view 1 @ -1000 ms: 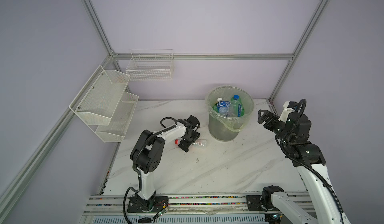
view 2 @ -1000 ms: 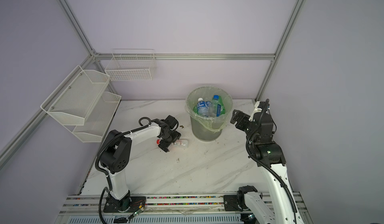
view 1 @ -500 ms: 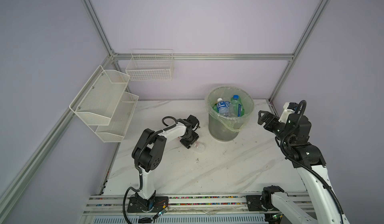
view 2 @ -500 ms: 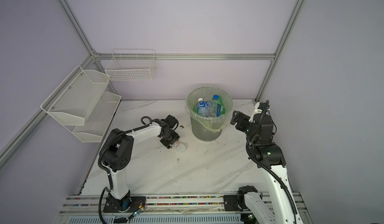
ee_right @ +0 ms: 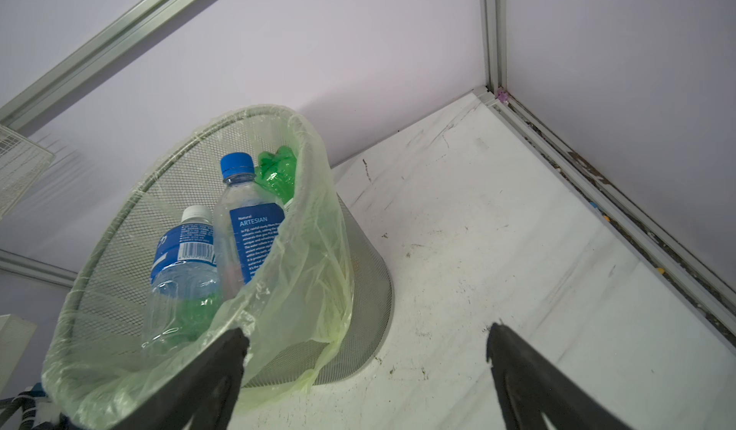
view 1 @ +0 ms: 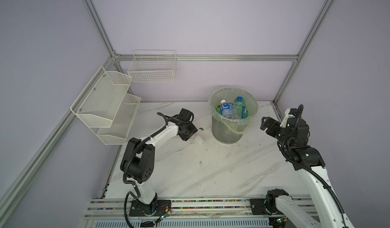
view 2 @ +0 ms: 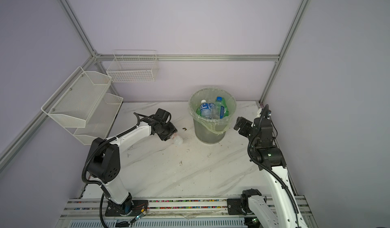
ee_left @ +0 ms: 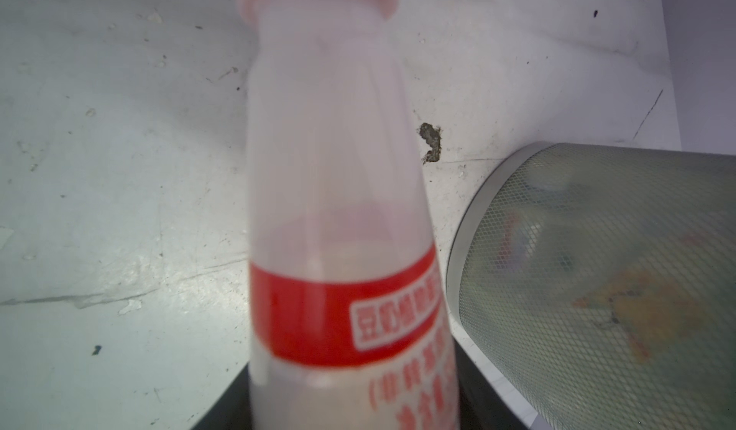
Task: Throw the plastic bottles in the bin
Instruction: Pick up the plastic bottle from the center of the table, then throw the plastic bottle into the trash bin.
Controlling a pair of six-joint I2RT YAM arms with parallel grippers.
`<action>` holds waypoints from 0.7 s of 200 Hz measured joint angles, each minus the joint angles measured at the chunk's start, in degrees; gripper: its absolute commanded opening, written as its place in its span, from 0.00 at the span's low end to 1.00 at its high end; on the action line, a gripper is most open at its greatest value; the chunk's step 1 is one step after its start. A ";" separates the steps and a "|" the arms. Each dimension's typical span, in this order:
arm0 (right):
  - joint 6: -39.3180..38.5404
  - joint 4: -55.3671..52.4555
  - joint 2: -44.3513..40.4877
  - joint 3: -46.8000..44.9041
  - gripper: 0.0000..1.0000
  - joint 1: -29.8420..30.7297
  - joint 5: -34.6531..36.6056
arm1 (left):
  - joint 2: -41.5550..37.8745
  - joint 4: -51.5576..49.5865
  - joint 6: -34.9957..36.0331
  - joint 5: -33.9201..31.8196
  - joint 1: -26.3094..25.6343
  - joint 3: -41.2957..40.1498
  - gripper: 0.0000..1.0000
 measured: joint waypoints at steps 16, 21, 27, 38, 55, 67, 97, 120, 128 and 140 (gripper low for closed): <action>0.00 0.04 1.03 -0.02 0.97 -0.59 0.52 | -0.57 -0.04 2.23 0.20 0.46 0.00 0.56; 0.00 0.02 1.42 0.00 0.97 -0.81 0.61 | -0.83 -0.04 3.02 0.20 0.57 0.00 0.56; -0.04 0.02 1.88 0.04 0.97 -1.09 0.72 | -1.14 -0.04 3.72 0.20 0.63 0.00 0.56; -0.13 0.00 2.93 0.52 0.97 -1.75 0.79 | -1.86 -0.09 5.05 0.17 0.79 0.00 0.56; -0.76 0.04 5.03 1.95 0.97 -3.56 0.55 | -3.34 -0.13 7.43 0.13 0.98 0.02 0.56; -1.27 0.28 6.62 3.06 0.97 -5.51 -0.24 | -4.42 -0.13 8.87 0.13 0.98 0.02 0.56; -1.18 4.37 10.67 2.54 0.97 -12.74 -6.01 | -6.12 -0.02 12.76 0.52 1.11 0.07 0.55; 0.00 7.65 12.57 -0.66 0.97 -16.15 -9.05 | -6.82 -0.07 15.80 0.98 1.36 0.07 0.55; 0.57 8.61 13.05 -1.68 0.97 -16.68 -9.94 | -7.17 -0.09 16.79 1.07 1.38 0.07 0.56; 1.75 10.14 13.35 -3.50 0.98 -17.03 -10.75 | -8.09 -0.15 18.34 1.11 1.38 0.09 0.56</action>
